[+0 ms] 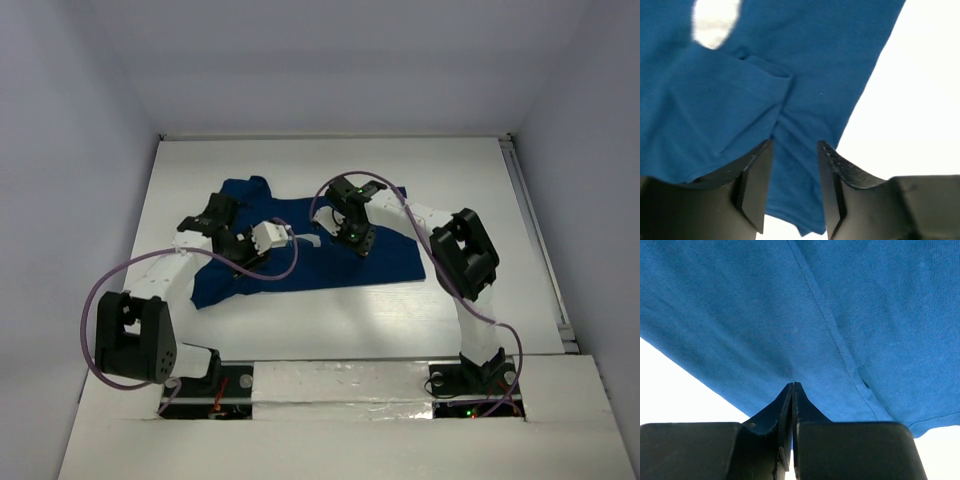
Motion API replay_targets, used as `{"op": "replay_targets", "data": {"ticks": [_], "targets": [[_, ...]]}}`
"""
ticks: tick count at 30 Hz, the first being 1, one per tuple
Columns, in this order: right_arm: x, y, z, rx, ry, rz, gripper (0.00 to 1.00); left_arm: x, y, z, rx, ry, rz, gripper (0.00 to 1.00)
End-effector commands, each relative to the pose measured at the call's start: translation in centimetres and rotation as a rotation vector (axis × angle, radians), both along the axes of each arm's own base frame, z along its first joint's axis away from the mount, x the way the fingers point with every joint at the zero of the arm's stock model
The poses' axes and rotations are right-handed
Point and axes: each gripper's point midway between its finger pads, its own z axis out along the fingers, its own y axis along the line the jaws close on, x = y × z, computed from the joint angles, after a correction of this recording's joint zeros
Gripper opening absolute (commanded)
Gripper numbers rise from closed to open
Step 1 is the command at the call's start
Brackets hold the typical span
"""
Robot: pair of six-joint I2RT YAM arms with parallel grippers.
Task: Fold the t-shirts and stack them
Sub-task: Fold the flattened tshirt in 1/3 of the way
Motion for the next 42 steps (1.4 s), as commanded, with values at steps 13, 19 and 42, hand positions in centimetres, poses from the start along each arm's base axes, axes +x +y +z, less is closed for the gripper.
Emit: {"op": "replay_targets", "data": {"ticks": [13, 19, 42], "targets": [[-0.4, 1.3, 1.7, 0.048, -0.024, 0.013, 0.04, 2.7, -2.2, -2.5, -0.039, -0.149, 0.013, 0.45], [-0.6, 1.4, 2.7, 0.072, -0.033, 0.021, 0.04, 3.2, -2.2, -4.0, -0.021, -0.154, 0.020, 0.43], [-0.8, 1.3, 2.5, 0.069, -0.028, 0.029, 0.03, 7.8, -0.7, -0.2, 0.091, -0.308, 0.098, 0.00]]}}
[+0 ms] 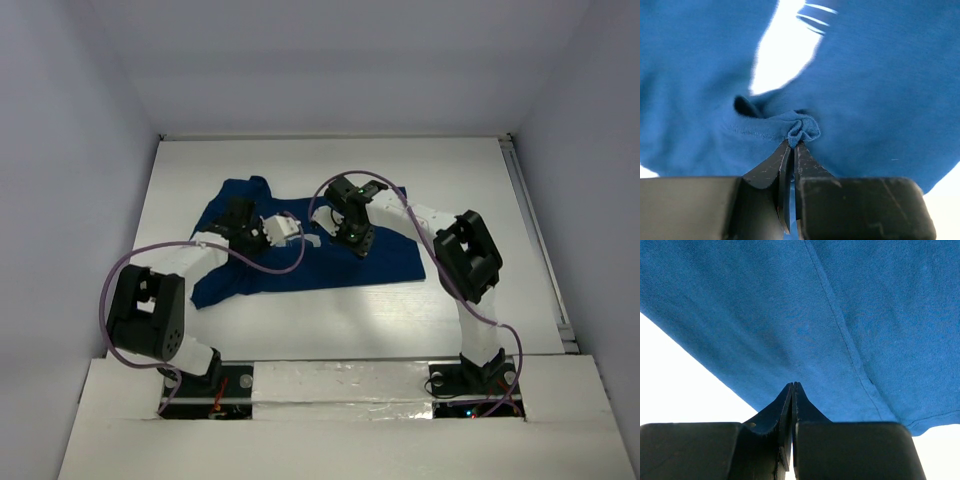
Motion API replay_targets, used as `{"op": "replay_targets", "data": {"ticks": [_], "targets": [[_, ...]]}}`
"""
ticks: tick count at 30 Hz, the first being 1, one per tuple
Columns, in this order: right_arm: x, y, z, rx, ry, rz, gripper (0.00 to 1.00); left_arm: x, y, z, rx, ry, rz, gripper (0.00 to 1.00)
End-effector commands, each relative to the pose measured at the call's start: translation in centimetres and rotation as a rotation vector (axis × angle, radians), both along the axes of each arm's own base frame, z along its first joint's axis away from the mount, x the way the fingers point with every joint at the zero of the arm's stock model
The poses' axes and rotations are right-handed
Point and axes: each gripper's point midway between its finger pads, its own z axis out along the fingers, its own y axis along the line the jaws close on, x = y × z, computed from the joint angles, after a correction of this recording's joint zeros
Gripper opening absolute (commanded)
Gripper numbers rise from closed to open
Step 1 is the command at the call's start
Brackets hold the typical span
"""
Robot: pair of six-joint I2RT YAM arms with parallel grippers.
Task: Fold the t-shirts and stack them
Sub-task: Fold the flattened tshirt in 1/3 of the way
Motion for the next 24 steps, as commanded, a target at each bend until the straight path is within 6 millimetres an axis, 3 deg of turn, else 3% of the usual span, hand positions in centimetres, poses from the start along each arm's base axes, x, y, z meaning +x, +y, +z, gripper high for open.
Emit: {"op": "replay_targets", "data": {"ticks": [1, 7, 10, 11, 13, 14, 16, 17, 19, 22, 24], "targets": [[-0.2, 0.6, 1.5, 0.039, -0.027, 0.011, 0.03, 3.4, 0.7, 5.3, 0.027, -0.153, 0.030, 0.00], [-0.1, 0.4, 1.1, 0.025, -0.028, 0.009, 0.02, 7.1, 3.4, 6.8, 0.072, -0.200, 0.124, 0.00], [-0.1, 0.4, 1.0, 0.024, -0.025, 0.009, 0.03, 9.2, 4.6, 6.4, 0.097, -0.202, 0.182, 0.00], [-0.1, 0.4, 1.0, 0.025, -0.024, 0.009, 0.03, 9.5, 4.9, 5.0, 0.117, -0.175, 0.192, 0.00], [-0.1, 0.5, 1.1, 0.029, -0.026, 0.008, 0.02, 10.5, 5.9, 4.2, 0.139, -0.174, 0.250, 0.02], [-0.1, 0.5, 1.1, 0.028, -0.025, 0.008, 0.03, 11.3, 7.4, 3.5, 0.186, -0.179, 0.305, 0.22], [-0.1, 0.5, 1.1, 0.029, -0.024, 0.008, 0.03, 11.7, 7.9, 2.8, 0.208, -0.179, 0.342, 0.27], [-0.1, 0.5, 1.0, 0.027, -0.024, 0.008, 0.03, 12.5, 9.1, 2.6, 0.227, -0.207, 0.407, 0.33], [-0.1, 0.5, 0.9, 0.025, -0.022, 0.008, 0.02, 12.9, 9.3, 2.3, 0.236, -0.201, 0.436, 0.50], [-0.1, 0.4, 0.6, 0.014, -0.017, 0.007, 0.03, 13.4, 9.5, 2.7, 0.222, -0.220, 0.479, 0.50], [0.0, 0.4, 0.5, 0.013, -0.020, 0.005, 0.02, 14.0, 10.0, 4.2, 0.227, -0.270, 0.524, 0.52]]}}
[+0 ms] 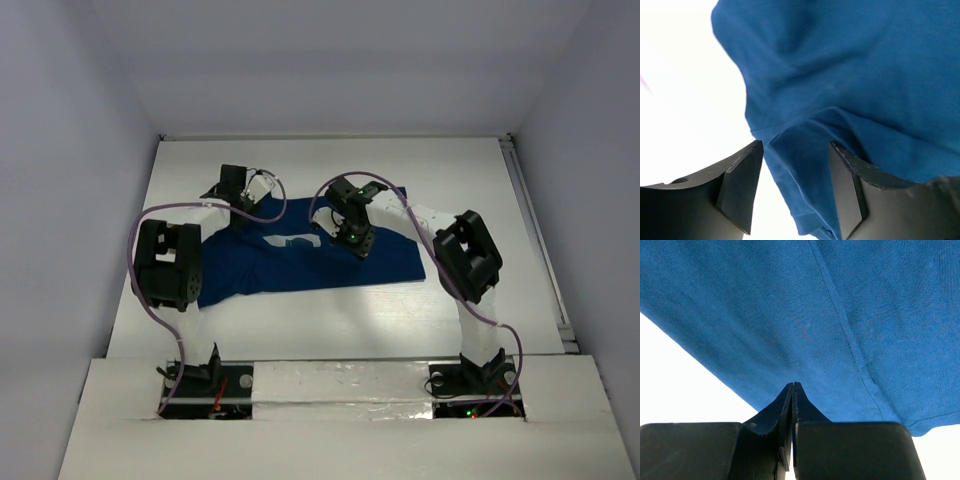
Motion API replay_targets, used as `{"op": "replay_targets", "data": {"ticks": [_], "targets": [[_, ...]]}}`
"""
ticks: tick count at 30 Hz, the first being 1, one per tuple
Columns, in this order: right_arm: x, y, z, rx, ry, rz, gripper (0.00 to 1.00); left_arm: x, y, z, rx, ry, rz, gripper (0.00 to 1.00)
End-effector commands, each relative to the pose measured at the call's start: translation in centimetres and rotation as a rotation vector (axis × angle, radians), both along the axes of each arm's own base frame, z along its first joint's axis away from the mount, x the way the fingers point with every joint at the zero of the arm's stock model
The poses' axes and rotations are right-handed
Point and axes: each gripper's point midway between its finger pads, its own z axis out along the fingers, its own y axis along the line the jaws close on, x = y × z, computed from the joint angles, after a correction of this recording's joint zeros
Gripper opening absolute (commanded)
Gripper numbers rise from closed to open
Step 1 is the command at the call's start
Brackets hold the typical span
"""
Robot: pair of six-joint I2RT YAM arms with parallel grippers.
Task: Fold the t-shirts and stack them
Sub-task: Fold the flattened tshirt in 1/3 of the way
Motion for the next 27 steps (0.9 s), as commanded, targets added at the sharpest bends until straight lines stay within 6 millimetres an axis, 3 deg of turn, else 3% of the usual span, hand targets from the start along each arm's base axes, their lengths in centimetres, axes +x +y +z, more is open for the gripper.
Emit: {"op": "replay_targets", "data": {"ticks": [1, 2, 6, 8, 11, 15, 20, 22, 24, 25, 26, 27], "targets": [[0.1, 0.5, 0.7, 0.017, -0.024, 0.005, 0.03, 1.7, 1.6, 3.3, 0.019, -0.127, 0.121, 0.53], [0.2, 0.5, 0.7, 0.017, -0.024, 0.004, 0.02, 1.9, 2.8, 4.5, 0.043, -0.159, 0.164, 0.53], [1.0, 0.4, 1.0, 0.006, -0.066, -0.011, 0.01, 2.8, 3.2, 8.2, 0.019, -0.250, 0.200, 0.53], [1.8, 0.7, 1.3, 0.015, -0.105, -0.028, 0.00, 3.2, 2.3, 10.6, -0.046, -0.287, 0.183, 0.55], [4.1, 0.3, 2.2, -0.009, -0.221, -0.070, 0.00, 3.5, 0.9, 12.7, -0.126, -0.298, 0.148, 0.55], [8.1, -1.8, 4.0, -0.060, -0.378, -0.178, 0.00, 3.9, 0.5, 14.4, -0.171, -0.316, 0.140, 0.56], [13.2, -4.8, 6.6, -0.042, -0.492, -0.290, 0.05, 6.5, 0.2, 13.2, -0.217, -0.279, 0.101, 0.57], [15.1, -5.1, 8.5, 0.021, -0.522, -0.304, 0.09, 7.6, 0.2, 12.6, -0.272, -0.250, 0.102, 0.57], [16.9, -6.8, 9.5, 0.051, -0.526, -0.342, 0.11, 9.3, -0.5, 11.6, -0.364, -0.194, 0.058, 0.57], [18.1, -6.9, 11.1, 0.092, -0.554, -0.355, 0.12, 9.9, -0.8, 11.4, -0.400, -0.178, 0.051, 0.57], [18.7, -7.2, 11.7, 0.116, -0.554, -0.359, 0.12, 10.9, -2.0, 10.6, -0.447, -0.132, 0.019, 0.57], [19.2, -7.7, 11.0, 0.140, -0.515, -0.366, 0.13, 11.4, -1.6, 10.1, -0.466, -0.114, 0.025, 0.57]]}}
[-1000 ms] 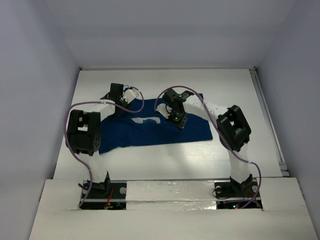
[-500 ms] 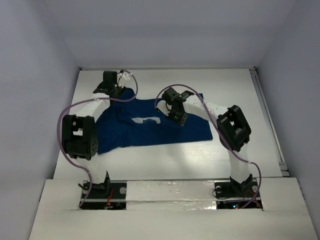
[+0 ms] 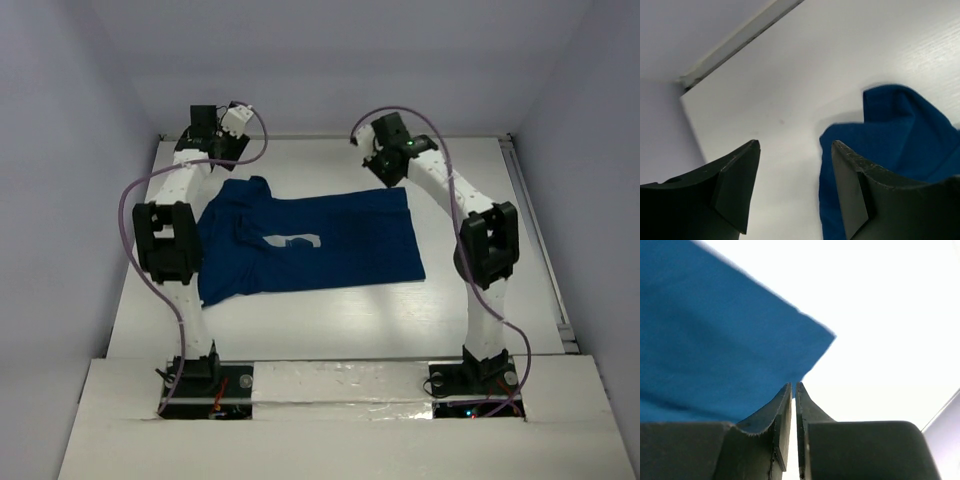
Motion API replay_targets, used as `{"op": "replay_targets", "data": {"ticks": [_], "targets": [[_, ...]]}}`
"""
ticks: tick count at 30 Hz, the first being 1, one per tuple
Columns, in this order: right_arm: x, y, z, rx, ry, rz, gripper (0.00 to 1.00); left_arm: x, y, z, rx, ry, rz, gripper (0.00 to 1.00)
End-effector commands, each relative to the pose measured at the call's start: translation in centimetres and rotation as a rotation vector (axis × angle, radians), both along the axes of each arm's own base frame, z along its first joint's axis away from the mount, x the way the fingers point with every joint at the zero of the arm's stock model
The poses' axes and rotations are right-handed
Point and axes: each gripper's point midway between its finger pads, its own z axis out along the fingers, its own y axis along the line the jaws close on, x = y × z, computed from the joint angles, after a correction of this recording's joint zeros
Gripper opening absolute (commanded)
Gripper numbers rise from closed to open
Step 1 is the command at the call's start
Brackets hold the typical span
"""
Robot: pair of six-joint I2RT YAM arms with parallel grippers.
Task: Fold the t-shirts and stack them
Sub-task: Fold the flattened tshirt in 1/3 of the way
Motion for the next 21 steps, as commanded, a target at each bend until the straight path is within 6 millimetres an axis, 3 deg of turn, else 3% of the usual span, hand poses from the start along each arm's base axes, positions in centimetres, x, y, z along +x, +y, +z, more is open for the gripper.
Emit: {"op": "replay_targets", "data": {"ticks": [1, 2, 3, 5, 6, 7, 9, 11, 12, 13, 16, 19, 21], "targets": [[3.4, -0.3, 2.9, 0.122, -0.050, 0.015, 0.13, 0.8, -2.0, -1.9, -0.165, 0.111, -0.079, 0.57], [3.9, -0.4, 4.1, 0.144, -0.047, 0.025, 0.13, 1.6, -2.4, -2.9, -0.184, 0.146, -0.088, 0.56], [4.0, 0.1, 2.7, 0.175, 0.001, 0.044, 0.13, 2.0, -2.1, -3.3, -0.196, 0.161, -0.081, 0.56], [4.8, -0.4, 3.3, 0.198, 0.013, 0.039, 0.14, 2.7, -2.3, -4.6, -0.215, 0.199, -0.076, 0.56], [4.8, 0.3, 1.8, 0.215, 0.056, 0.058, 0.14, 2.8, -2.5, -4.8, -0.223, 0.206, -0.078, 0.55], [4.8, -0.3, 1.4, 0.223, 0.082, 0.045, 0.14, 2.9, -2.6, -4.9, -0.228, 0.209, -0.082, 0.55], [5.7, -0.1, 2.0, 0.258, 0.075, 0.048, 0.15, 2.8, -2.9, -5.1, -0.243, 0.211, -0.095, 0.55], [5.6, -0.3, -0.1, 0.264, 0.141, 0.028, 0.18, 2.6, -3.1, -5.3, -0.253, 0.218, -0.098, 0.55], [5.7, 0.3, 0.6, 0.294, 0.140, 0.042, 0.19, 2.5, -3.1, -5.4, -0.253, 0.224, -0.099, 0.55], [5.0, -0.1, -1.2, 0.296, 0.212, 0.017, 0.24, 2.4, -3.2, -5.5, -0.255, 0.232, -0.099, 0.55], [3.6, 0.1, -3.0, 0.308, 0.304, -0.015, 0.33, 1.8, -3.1, -5.9, -0.249, 0.249, -0.101, 0.57], [2.1, -0.1, -4.4, 0.333, 0.379, -0.039, 0.35, 1.2, -3.2, -6.6, -0.250, 0.266, -0.110, 0.59], [2.0, -0.5, -4.0, 0.328, 0.364, -0.088, 0.38, 0.8, -3.3, -7.2, -0.254, 0.286, -0.115, 0.59]]}}
